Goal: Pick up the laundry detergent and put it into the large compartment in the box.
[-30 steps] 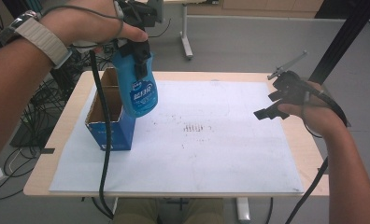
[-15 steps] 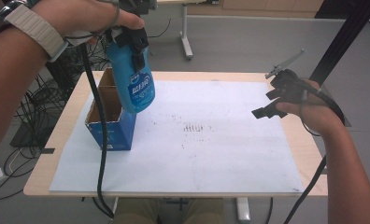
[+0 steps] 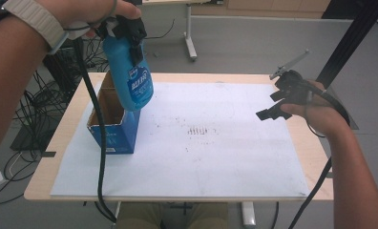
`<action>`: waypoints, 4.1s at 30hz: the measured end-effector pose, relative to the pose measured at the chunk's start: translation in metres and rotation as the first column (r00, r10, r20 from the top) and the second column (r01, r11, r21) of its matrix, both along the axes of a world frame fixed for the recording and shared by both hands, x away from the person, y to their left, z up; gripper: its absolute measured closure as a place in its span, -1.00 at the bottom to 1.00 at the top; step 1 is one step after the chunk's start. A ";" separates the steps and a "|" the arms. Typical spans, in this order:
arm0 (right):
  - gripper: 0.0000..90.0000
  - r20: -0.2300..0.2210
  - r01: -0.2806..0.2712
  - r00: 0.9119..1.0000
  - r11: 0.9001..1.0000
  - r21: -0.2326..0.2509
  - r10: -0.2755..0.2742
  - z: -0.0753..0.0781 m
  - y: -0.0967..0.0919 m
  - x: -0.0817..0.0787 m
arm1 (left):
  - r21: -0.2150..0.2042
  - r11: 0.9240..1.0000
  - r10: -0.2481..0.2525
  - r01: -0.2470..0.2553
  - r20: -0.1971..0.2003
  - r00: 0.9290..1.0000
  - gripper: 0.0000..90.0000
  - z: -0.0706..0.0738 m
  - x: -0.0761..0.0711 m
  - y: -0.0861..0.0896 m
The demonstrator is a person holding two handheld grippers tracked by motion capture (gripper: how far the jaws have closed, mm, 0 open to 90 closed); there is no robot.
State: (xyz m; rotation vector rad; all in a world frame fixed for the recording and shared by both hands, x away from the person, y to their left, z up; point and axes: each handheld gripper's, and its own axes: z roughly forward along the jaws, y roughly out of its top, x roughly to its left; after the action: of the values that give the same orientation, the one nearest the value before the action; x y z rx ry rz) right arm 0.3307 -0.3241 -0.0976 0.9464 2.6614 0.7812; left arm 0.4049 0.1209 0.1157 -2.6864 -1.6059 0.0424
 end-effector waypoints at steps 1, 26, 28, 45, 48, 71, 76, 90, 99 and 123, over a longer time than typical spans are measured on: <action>-0.77 0.002 0.000 1.000 1.000 0.000 0.000 0.000 0.000 0.000 | -0.001 1.000 0.006 -0.006 0.002 1.000 -0.14 0.000 0.000 0.001; -0.77 0.001 -0.003 1.000 1.000 0.010 0.003 -0.003 -0.005 0.001 | -0.017 0.971 0.237 -0.237 0.005 0.971 -0.14 0.004 0.014 0.059; -0.77 -0.001 -0.001 1.000 1.000 0.010 0.001 -0.004 -0.005 0.001 | -0.014 0.968 0.251 -0.251 0.002 0.968 -0.14 0.003 0.015 0.062; -0.77 -0.012 -0.004 1.000 1.000 0.015 0.004 -0.010 -0.006 0.005 | 0.005 0.952 0.307 -0.307 -0.010 0.952 -0.15 -0.009 0.027 0.077; -0.77 -0.014 -0.004 1.000 1.000 0.018 0.005 -0.012 -0.006 0.007 | -0.002 0.948 0.317 -0.317 -0.017 0.948 -0.15 -0.011 0.030 0.083; -0.77 -0.028 -0.007 1.000 1.000 0.024 0.008 -0.020 -0.006 0.018 | 0.003 0.914 0.405 -0.406 0.013 0.914 -0.15 -0.039 0.044 0.102; -0.77 -0.037 -0.002 0.999 1.000 0.025 0.003 -0.024 -0.008 0.020 | 0.014 0.911 0.413 -0.413 0.019 0.911 -0.15 -0.045 0.047 0.101; -0.77 -0.045 -0.011 0.999 1.000 0.027 0.012 -0.026 -0.004 0.024 | 0.016 0.908 0.418 -0.418 0.019 0.908 -0.15 -0.060 0.054 0.103; -0.77 -0.048 -0.010 0.999 1.000 0.026 0.012 -0.027 -0.005 0.026 | 0.007 0.904 0.427 -0.428 0.013 0.904 -0.15 -0.074 0.060 0.105; -0.77 -0.060 -0.003 0.998 0.999 0.034 0.005 -0.035 -0.008 0.029 | -0.012 0.889 0.457 -0.457 0.030 0.889 -0.15 -0.115 0.067 0.116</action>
State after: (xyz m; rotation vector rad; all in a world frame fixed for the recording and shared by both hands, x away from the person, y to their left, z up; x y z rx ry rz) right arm 0.3596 -0.3324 -0.1328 0.9881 2.7108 0.8134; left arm 0.4715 0.2372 0.0012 -2.2531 -2.2122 0.0062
